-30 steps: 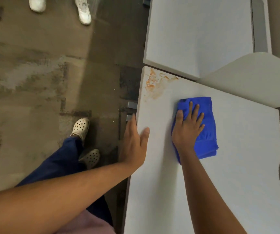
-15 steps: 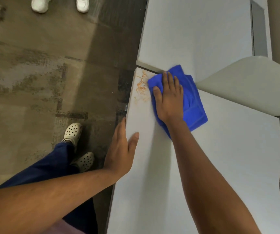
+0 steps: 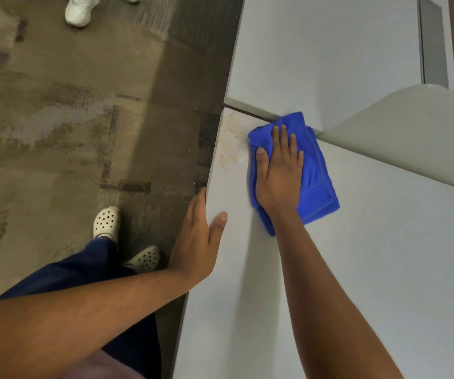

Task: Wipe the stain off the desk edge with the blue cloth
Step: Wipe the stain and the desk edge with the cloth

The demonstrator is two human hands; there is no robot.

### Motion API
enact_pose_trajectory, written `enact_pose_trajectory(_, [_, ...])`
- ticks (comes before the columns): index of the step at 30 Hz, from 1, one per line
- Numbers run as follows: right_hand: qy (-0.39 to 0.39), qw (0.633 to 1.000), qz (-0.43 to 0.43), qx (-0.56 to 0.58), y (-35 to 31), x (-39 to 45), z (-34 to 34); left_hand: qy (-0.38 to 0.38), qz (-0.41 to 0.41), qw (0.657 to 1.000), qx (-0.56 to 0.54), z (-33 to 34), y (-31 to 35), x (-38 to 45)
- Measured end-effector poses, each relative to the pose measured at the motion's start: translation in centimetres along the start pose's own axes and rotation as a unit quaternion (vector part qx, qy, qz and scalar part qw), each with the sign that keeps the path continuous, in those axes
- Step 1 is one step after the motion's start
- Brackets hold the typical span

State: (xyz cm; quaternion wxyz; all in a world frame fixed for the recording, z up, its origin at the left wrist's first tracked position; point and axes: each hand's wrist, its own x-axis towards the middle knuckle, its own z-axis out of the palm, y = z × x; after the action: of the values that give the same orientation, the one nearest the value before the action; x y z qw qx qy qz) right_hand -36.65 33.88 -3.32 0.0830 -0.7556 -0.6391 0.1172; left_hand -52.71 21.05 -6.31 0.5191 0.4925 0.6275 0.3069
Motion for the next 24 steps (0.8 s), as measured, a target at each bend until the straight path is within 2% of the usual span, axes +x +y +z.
enact_pose_trajectory(3, [-0.02, 0.999, -0.018, -0.039, -0.8, -3.6, 0.7, 0.003, -0.007, 1.0, 0.016, 0.1, 0.0, 0.1])
enact_pose_trajectory(7, [-0.078, 0.987, -0.127, -0.054, -0.1, -7.8, 0.7, 0.02, -0.014, 0.999, 0.024, 0.0, -0.3, -0.4])
enact_pose_trajectory(14, [-0.073, 0.964, -0.239, -0.092, -2.0, -0.7, 1.3, 0.011, -0.002, 1.0, 0.024, 0.5, -1.1, -2.0])
enact_pose_trajectory(21, [-0.044, 0.975, -0.212, -0.055, -5.5, 4.2, 1.2, 0.007, 0.009, 0.999, 0.035, 0.6, -1.5, -1.9])
enact_pose_trajectory(24, [-0.044, 0.978, -0.202, -0.031, -6.0, 3.2, 1.1, 0.043, 0.052, 0.995, 0.08, 0.4, -1.1, -2.5])
